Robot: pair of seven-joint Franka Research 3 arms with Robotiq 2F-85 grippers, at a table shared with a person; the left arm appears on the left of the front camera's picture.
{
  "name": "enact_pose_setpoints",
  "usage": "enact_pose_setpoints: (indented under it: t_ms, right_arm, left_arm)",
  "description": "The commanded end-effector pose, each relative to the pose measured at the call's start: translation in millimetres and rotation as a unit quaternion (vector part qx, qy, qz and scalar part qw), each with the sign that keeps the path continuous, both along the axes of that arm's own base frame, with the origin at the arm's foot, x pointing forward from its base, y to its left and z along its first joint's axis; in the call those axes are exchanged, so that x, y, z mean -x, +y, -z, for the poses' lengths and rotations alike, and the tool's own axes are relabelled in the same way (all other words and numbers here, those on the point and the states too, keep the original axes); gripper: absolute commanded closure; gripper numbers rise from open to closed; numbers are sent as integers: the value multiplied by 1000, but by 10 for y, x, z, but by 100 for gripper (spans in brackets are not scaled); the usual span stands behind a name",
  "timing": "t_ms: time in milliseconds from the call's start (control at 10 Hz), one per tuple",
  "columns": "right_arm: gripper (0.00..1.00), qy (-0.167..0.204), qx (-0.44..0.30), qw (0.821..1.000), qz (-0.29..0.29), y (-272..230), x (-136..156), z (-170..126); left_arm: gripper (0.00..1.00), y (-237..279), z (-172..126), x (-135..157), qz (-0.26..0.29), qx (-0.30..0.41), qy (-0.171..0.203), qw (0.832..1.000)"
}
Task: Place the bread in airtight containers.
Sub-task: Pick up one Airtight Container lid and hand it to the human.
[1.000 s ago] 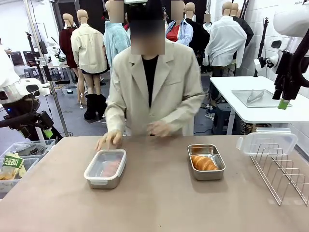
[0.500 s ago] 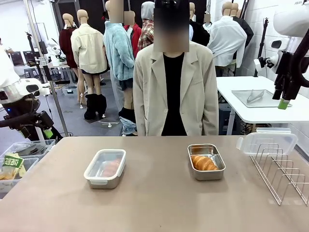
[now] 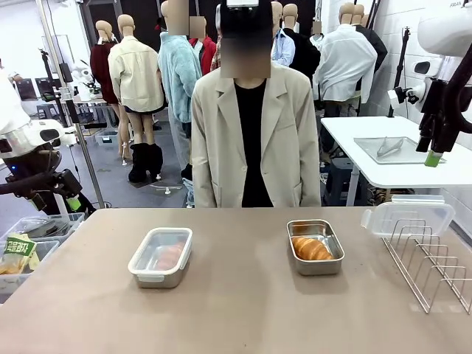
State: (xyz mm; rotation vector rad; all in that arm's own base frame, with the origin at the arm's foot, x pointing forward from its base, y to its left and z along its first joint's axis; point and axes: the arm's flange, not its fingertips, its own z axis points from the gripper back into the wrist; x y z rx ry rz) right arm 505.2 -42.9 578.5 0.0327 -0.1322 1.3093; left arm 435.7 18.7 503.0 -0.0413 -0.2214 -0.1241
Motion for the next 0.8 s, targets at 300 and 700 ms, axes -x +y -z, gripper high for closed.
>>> enact_pose_setpoints:
  t_ms: [300, 700]
  right_arm:
    - [11, 1, 6, 1000, -1, -12, 15, 4]
    - [11, 0, 0, 1000, 0, 0, 0, 0]
  left_arm:
    - [0, 15, -6, -1, 0, 2, -1, 1000]
    - [0, 15, -6, -1, 0, 2, -1, 1000]
